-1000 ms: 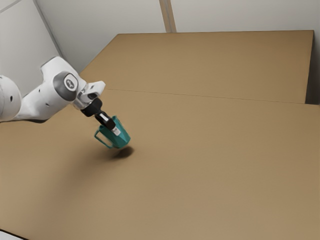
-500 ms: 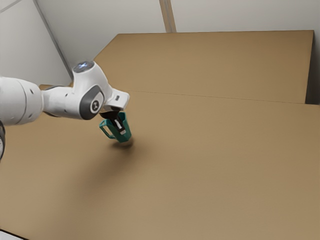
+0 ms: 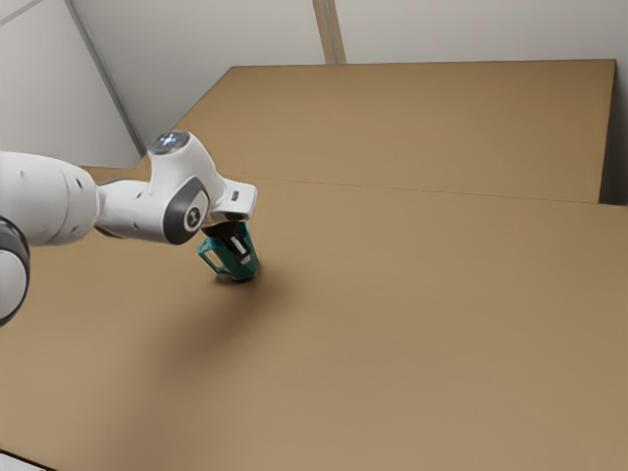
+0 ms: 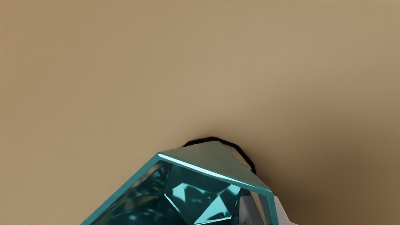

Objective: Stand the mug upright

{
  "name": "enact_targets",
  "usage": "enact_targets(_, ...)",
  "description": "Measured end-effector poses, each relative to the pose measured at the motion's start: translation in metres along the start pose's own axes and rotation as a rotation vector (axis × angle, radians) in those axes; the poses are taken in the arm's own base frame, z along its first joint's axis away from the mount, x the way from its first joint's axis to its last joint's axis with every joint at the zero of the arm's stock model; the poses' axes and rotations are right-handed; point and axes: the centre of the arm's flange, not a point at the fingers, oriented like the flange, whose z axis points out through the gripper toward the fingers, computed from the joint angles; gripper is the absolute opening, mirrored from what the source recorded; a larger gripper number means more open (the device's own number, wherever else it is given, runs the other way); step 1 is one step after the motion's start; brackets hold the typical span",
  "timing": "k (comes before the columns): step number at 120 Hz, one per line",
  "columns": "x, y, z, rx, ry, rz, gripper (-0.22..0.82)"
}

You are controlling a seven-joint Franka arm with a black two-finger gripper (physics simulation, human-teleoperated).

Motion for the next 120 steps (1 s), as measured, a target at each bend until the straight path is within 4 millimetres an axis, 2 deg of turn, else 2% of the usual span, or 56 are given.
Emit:
enact_targets(5,0.000,0.000,0.000,0.000,0.001,-0.005,-0.14)
enact_targets(21,0.000,-0.002,-0.006,0.007,0.007,-0.008,0.16)
enact_targets(30,0.001,-0.002,-0.013,0.012,0.014,-0.009,0.29)
enact_targets(43,0.003,-0.002,-0.024,0.016,0.023,-0.006,0.42)
enact_targets(53,0.005,-0.003,-0.042,0.024,0.037,-0.008,0.48)
enact_targets(77,0.016,-0.015,-0.104,0.031,0.056,-0.025,0.56)
enact_targets(98,0.026,-0.034,-0.183,0.032,0.020,-0.081,0.58)
enact_targets(120,0.022,-0.043,-0.257,0.046,-0.053,-0.152,0.60)
